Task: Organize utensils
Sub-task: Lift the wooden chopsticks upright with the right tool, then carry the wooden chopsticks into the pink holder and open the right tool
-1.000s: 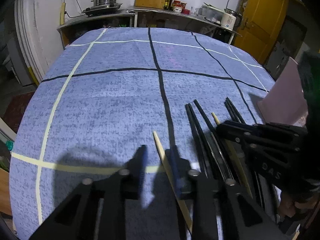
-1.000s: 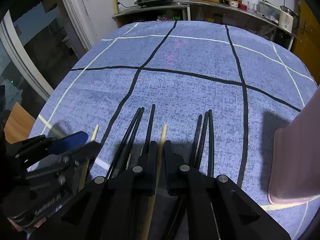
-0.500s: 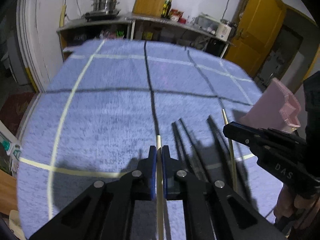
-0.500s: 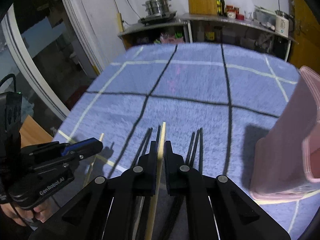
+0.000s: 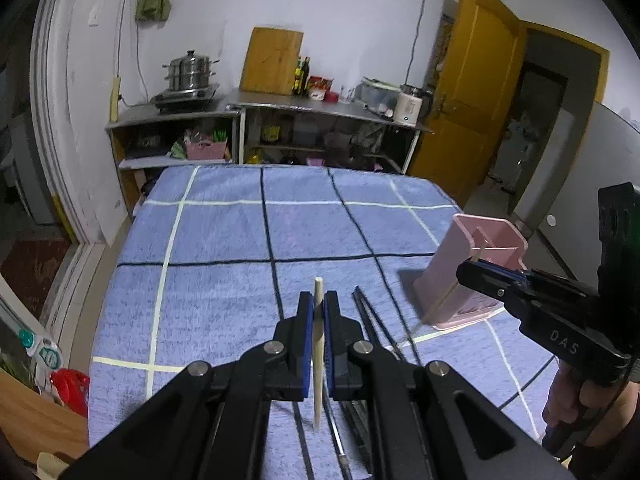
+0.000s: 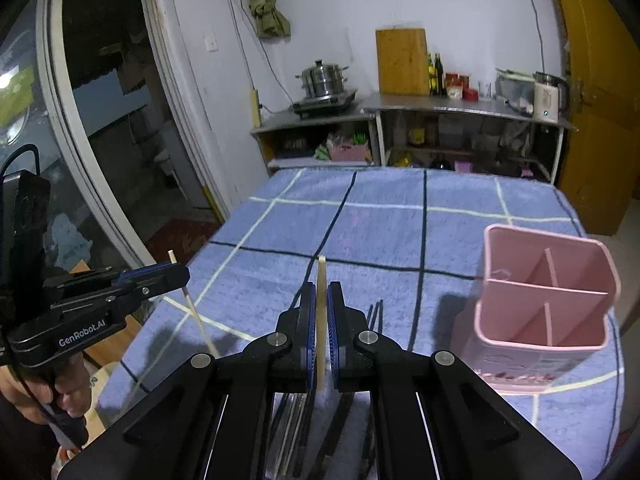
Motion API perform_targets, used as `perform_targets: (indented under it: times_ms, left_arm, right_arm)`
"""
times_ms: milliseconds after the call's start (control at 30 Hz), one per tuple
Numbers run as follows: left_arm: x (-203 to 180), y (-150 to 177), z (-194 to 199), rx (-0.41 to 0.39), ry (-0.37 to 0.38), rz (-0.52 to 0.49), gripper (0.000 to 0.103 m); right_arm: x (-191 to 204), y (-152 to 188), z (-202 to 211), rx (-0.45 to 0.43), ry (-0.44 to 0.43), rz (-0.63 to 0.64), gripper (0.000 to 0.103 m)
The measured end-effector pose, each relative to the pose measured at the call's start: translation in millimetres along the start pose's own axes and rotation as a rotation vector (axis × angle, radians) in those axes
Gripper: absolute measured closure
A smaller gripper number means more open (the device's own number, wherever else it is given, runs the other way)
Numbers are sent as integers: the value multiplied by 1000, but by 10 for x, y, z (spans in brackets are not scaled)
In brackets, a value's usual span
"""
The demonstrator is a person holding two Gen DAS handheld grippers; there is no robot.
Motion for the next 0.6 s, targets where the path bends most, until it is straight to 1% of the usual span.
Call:
perform_targets:
  times_ms: [300, 467, 600]
  left_arm:
    - [-269, -312, 152, -48, 35, -43, 97]
    - [-494, -545, 145, -65, 84, -58, 97]
    - [-708, -764, 114, -79, 139, -67, 97]
  right_arm:
    - [-68, -161, 437, -70, 8, -8, 97]
    - [-203, -285, 684, -111, 29, -26, 97]
    - [-350, -433, 892, -150, 47, -49, 97]
Point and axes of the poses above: each gripper's, at about its wrist camera, not at the fingertips, and z roughly against the way its jaws point, x to its left, y to its underside, the point moved 9 cm from there along -z, roughly the way its jaws point, and after that the axes turned 14 degrees about -z, right-handed, at the moved point
